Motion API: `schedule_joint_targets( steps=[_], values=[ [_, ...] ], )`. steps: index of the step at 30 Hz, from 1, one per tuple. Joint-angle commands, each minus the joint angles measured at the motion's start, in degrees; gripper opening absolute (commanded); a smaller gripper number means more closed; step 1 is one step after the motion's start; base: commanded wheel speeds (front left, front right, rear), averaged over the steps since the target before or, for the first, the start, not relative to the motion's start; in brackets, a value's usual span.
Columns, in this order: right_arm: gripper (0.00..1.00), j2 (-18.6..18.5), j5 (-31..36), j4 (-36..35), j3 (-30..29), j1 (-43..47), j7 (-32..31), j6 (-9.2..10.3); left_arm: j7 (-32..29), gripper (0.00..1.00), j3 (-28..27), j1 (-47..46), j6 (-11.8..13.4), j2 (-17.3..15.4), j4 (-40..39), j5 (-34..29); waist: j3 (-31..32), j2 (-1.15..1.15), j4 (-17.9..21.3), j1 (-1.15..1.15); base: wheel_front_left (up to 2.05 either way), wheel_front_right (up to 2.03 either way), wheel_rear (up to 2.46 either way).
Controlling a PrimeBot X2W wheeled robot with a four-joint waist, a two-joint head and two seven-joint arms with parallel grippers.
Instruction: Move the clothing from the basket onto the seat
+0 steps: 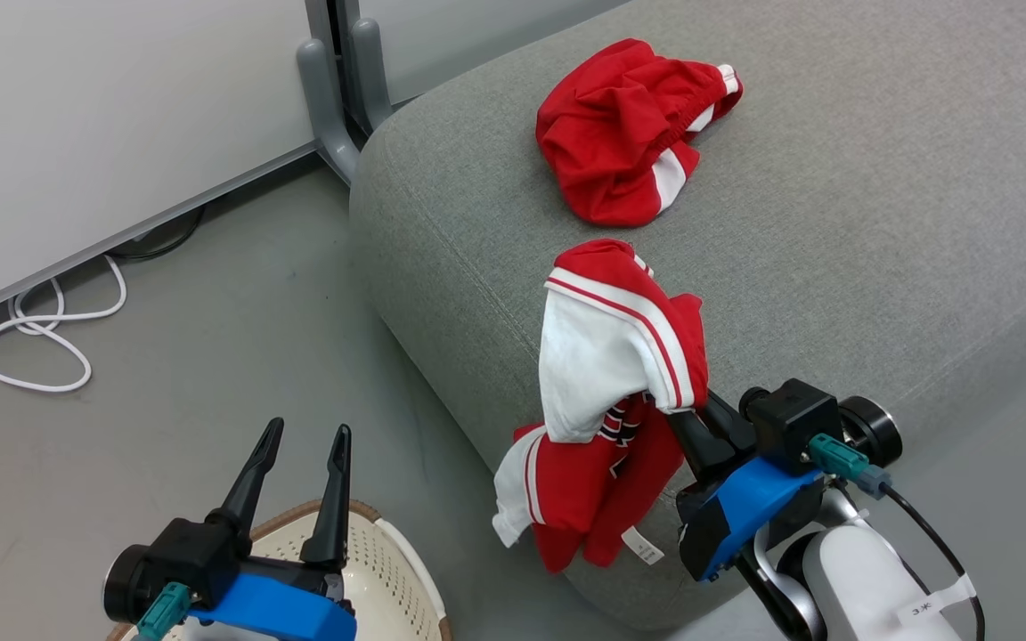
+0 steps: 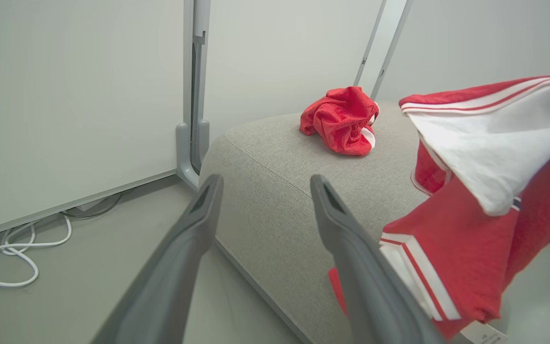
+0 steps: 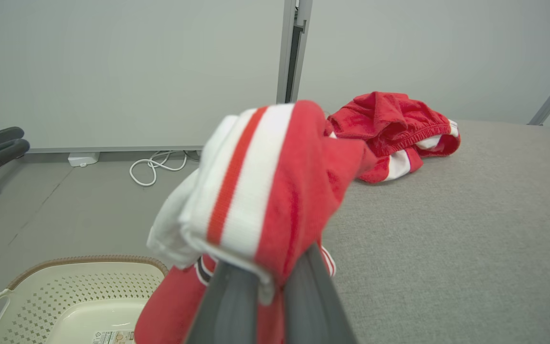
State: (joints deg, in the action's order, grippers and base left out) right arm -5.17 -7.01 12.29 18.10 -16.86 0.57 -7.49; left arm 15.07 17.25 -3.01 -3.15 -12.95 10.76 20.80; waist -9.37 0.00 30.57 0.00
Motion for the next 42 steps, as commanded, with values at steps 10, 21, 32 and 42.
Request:
schedule_joint_targets(
  steps=[10,21,32,42],
  values=[
    [0.00,-0.3,-0.8,-1.9,-4.1,-2.9,-1.0,-0.01,0.1,1.00,-0.9,-0.5,-1.7,0.3,0.8,-2.4,-1.7,0.00,-0.8,0.00,0.00,0.00,0.00],
    [0.00,-11.1,-7.0,0.0,-13.4,-26.5,-7.4,-0.01,-0.7,1.00,-0.4,-5.1,-2.5,-3.2,-1.4,-4.4,-12.7,0.00,-5.3,0.00,0.00,0.00,0.00],
    [0.00,-19.3,-7.6,8.6,-31.6,-46.4,-8.4,-0.01,-2.1,1.00,-0.7,-13.2,-2.6,-6.1,-7.5,-6.6,-27.3,0.00,-12.3,0.00,0.00,0.00,0.00],
    [0.00,-17.1,-2.8,22.3,-37.4,-43.8,-5.8,0.00,-1.5,1.00,0.7,-17.0,-2.7,-6.2,-9.7,-7.4,-32.2,0.00,-17.1,0.00,0.00,0.00,0.00]
  ],
)
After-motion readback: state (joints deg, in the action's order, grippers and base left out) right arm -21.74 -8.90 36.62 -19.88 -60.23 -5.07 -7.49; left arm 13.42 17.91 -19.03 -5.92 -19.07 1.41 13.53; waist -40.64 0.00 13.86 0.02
